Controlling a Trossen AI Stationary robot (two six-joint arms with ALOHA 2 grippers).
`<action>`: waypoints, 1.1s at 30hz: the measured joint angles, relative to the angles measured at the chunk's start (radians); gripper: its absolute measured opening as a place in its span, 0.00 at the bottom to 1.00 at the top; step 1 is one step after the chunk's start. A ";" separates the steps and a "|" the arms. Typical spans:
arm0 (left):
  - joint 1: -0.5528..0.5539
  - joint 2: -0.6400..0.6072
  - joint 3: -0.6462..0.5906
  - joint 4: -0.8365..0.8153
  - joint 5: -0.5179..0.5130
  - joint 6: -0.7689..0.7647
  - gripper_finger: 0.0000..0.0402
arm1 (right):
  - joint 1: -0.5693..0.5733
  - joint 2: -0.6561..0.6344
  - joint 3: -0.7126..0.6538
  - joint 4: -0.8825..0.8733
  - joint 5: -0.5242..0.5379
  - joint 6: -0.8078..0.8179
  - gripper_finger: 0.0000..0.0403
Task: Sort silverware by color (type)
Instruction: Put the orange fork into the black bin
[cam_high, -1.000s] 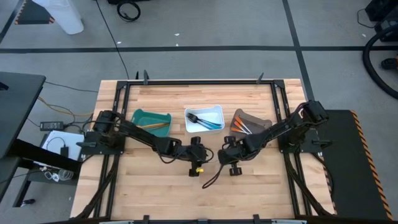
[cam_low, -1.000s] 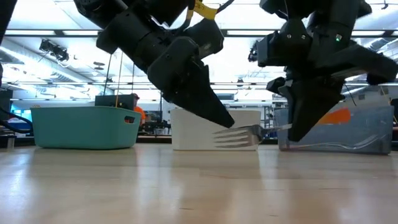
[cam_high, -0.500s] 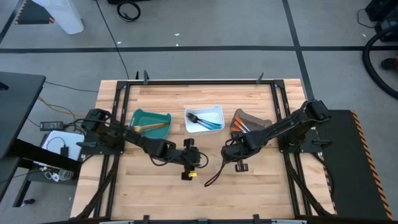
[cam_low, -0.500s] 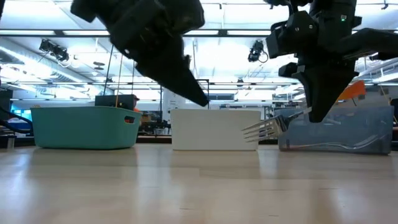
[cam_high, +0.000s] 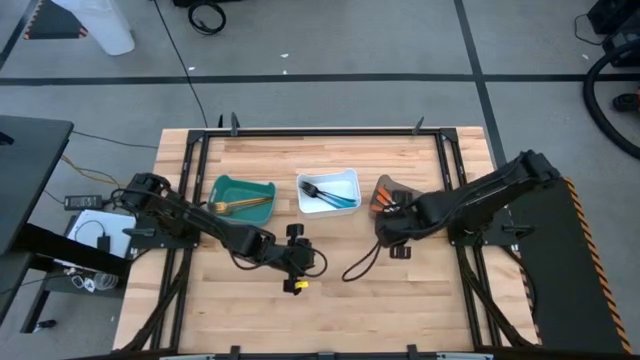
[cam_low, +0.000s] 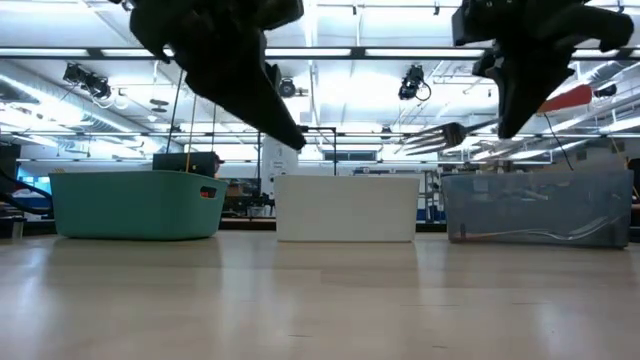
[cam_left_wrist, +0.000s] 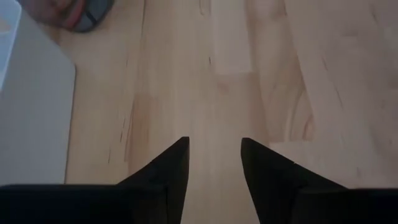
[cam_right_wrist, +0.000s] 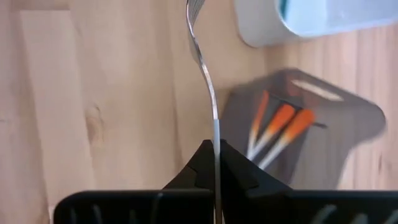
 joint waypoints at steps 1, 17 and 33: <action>0.000 -0.001 0.000 -0.002 -0.001 -0.001 0.38 | -0.004 -0.016 -0.007 -0.008 0.008 0.009 0.02; -0.006 -0.006 0.000 -0.027 -0.010 -0.007 0.38 | -0.106 -0.259 -0.227 -0.019 0.062 0.176 0.02; -0.003 -0.006 0.000 -0.028 -0.010 -0.001 0.38 | -0.224 -0.290 -0.371 0.054 0.056 0.375 0.02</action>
